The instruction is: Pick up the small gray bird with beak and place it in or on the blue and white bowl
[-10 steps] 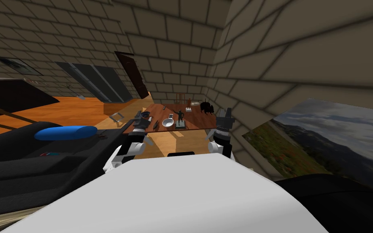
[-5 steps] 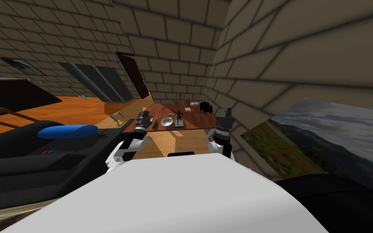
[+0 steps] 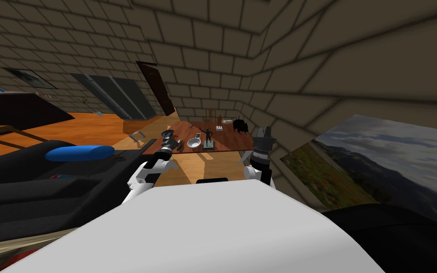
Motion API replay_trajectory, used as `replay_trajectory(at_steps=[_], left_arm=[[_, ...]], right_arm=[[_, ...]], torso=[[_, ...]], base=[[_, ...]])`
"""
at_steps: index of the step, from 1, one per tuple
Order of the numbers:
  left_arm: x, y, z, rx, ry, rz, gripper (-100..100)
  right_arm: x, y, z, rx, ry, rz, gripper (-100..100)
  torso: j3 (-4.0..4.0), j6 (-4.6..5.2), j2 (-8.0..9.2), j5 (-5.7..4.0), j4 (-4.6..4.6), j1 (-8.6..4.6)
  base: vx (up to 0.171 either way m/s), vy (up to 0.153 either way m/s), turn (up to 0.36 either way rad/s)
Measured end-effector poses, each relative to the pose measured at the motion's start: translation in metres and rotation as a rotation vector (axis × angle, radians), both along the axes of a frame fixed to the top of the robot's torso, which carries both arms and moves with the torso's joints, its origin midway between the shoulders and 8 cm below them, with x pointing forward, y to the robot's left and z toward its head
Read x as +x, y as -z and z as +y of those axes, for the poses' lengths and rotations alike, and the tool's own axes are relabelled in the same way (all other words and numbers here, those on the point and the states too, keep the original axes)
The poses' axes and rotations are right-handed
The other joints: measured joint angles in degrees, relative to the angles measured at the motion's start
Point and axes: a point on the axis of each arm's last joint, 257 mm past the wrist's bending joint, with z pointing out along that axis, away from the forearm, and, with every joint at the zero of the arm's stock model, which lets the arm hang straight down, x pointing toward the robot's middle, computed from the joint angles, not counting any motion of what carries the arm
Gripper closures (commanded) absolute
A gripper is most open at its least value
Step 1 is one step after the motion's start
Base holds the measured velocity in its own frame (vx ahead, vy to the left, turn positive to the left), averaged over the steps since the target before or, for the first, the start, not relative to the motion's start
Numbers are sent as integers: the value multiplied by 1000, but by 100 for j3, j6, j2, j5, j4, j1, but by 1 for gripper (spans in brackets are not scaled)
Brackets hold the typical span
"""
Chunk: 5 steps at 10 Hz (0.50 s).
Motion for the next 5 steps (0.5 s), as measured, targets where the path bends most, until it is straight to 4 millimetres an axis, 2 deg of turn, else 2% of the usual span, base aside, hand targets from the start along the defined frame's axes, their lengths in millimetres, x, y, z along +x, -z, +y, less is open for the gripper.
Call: replay_trajectory(at_steps=[5], left_arm=[[23,44,22,-120,-42,144,-100]], right_arm=[[0,0,0,0,0,0,0]], torso=[[-4,0,-7,1,-2,4]], base=[[7,-35,11]])
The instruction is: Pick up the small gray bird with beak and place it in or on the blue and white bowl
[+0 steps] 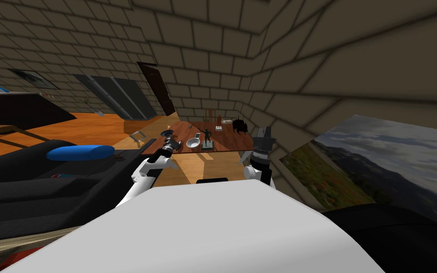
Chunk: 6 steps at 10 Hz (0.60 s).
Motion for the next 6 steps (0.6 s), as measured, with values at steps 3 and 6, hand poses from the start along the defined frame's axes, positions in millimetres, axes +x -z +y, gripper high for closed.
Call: replay_trajectory(at_steps=[3,6], left_arm=[[9,24,13,-69,-38,85,-100],[17,46,28,-148,-86,168,-100]], right_arm=[[0,0,0,0,0,0,0],[0,0,0,0,0,0,0]], torso=[[-2,-1,-3,1,-1,6],[-4,0,-7,2,-1,13]], base=[[19,-21,15],[24,-5,10]])
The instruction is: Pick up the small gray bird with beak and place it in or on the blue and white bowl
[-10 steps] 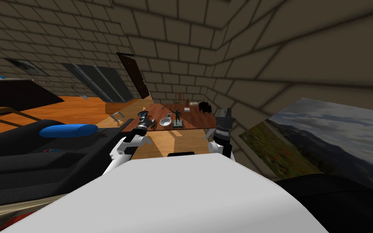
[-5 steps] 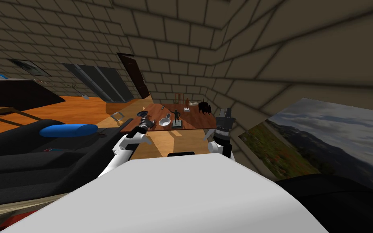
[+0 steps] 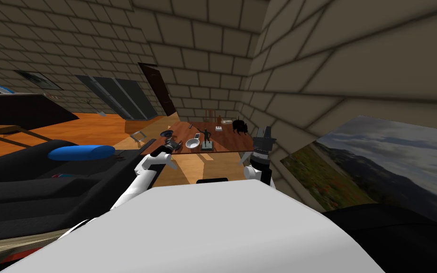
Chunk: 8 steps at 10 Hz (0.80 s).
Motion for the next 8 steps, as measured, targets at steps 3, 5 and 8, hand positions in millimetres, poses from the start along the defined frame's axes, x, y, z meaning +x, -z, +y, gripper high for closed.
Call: replay_trajectory(at_steps=[3,5,8], left_arm=[[1,27,12,-72,-53,86,-100],[2,41,18,-120,-91,137,-100],[0,62,28,-196,-154,217,-100]], right_arm=[[0,0,0,0,0,0,0],[0,0,0,0,0,0,0],[0,0,0,0,0,0,0]], torso=[[-1,0,-1,2,-1,4],[-3,-1,-4,2,-2,5],[-5,-1,-8,3,-2,13]], base=[[34,8,15],[40,16,11],[46,26,10]])
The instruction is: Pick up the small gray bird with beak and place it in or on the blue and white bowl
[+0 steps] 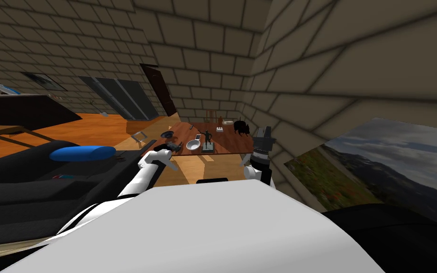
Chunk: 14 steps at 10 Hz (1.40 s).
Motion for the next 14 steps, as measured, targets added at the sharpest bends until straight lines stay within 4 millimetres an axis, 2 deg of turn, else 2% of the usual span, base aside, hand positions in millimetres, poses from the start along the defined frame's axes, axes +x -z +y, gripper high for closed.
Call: replay_trajectory(at_steps=[6,11,14], left_arm=[[-10,43,7,-135,-121,157,-100],[-27,79,0,-257,-228,300,-100],[-41,98,-11,-324,-285,384,-100]], right_arm=[[0,0,0,0,0,0,0],[0,0,0,0,0,0,0],[0,0,0,0,0,0,0]], torso=[[-3,0,-4,1,-1,4],[-4,-1,-6,3,-2,11],[-5,0,-8,2,-2,6]], base=[[63,38,10],[76,62,2],[84,55,-3]])
